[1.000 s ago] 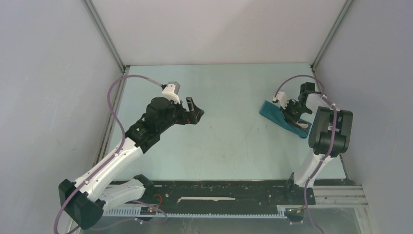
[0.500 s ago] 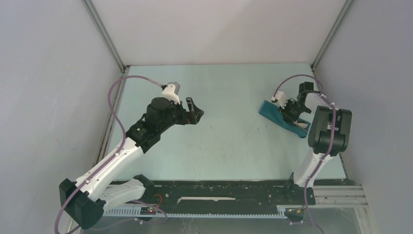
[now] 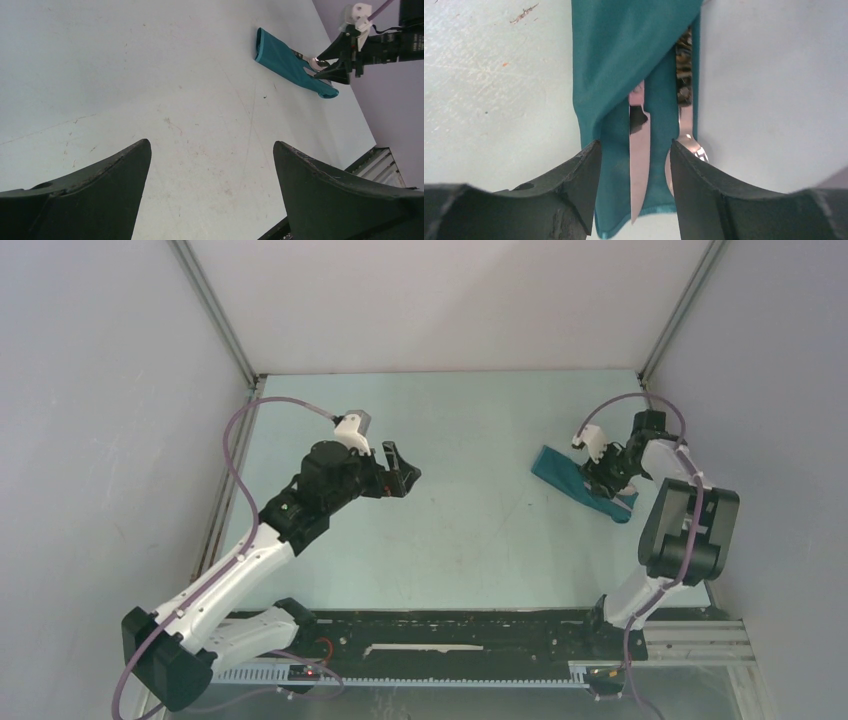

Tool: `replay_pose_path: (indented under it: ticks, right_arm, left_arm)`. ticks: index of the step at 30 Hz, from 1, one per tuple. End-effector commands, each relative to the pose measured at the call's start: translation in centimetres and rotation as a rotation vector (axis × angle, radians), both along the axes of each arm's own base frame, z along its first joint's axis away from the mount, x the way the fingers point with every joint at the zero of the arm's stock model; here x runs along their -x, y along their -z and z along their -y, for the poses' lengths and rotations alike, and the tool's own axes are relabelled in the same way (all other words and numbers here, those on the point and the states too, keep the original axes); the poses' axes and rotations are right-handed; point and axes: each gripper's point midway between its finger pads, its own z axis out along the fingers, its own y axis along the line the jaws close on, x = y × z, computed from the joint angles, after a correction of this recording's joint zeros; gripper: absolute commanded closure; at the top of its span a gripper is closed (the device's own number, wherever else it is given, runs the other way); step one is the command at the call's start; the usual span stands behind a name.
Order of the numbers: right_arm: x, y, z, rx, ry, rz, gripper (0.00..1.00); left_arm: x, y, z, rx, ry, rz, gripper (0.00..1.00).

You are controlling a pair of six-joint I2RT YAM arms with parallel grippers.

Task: Fold the napkin into a case and place the utensils inside
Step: Insert the knife into the folded napkin, then reset both arms

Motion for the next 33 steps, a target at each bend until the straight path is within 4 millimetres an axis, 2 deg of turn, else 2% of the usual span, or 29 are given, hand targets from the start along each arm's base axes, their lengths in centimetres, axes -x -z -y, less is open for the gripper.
replay_pose_path:
  ticks: [1, 6, 11, 14, 17, 21, 26, 30, 33]
  right_arm:
    - [0.2, -4.2, 0.8, -0.002, 0.078, 0.122, 0.40]
    - [0.3, -6.3, 1.7, -0.001, 0.195, 0.210, 0.38]
    - [-1.3, -8.7, 2.7, -0.044, 0.397, 0.301, 0.43]
    - [-2.1, -9.1, 1.6, -0.148, 0.505, 0.299, 0.44]
    - [-3.6, -9.3, 0.6, -0.203, 0.640, 0.307, 0.39]
    - [-5.0, -8.9, 0.4, -0.336, 0.882, 0.235, 0.41]
    - [-6.7, -7.1, 0.1, -0.519, 1.115, 0.115, 0.45]
    - [-7.7, -5.2, 2.4, -0.649, 1.294, 0.059, 0.43]
    - [-8.3, -4.1, 3.5, -0.655, 1.328, 0.064, 0.40]
  left_arm:
    - [0.1, -2.0, 0.4, 0.063, 0.017, 0.054, 0.00]
    - [0.4, -2.6, 0.5, 0.081, 0.028, 0.066, 0.00]
    - [0.5, -2.5, 0.5, 0.082, 0.032, 0.066, 0.00]
    - [0.5, -2.6, 0.8, 0.091, 0.041, 0.064, 0.00]
    - [0.4, -2.4, 1.0, 0.090, 0.046, 0.057, 0.00]
    - [0.3, -1.9, 1.1, 0.091, 0.051, 0.043, 0.00]
    - [0.2, -1.5, 1.3, 0.089, 0.055, 0.029, 0.00]
    - [0.0, -1.4, 1.1, 0.087, 0.048, 0.026, 0.00]
    - [-0.1, -1.3, 1.0, 0.086, 0.044, 0.024, 0.00]
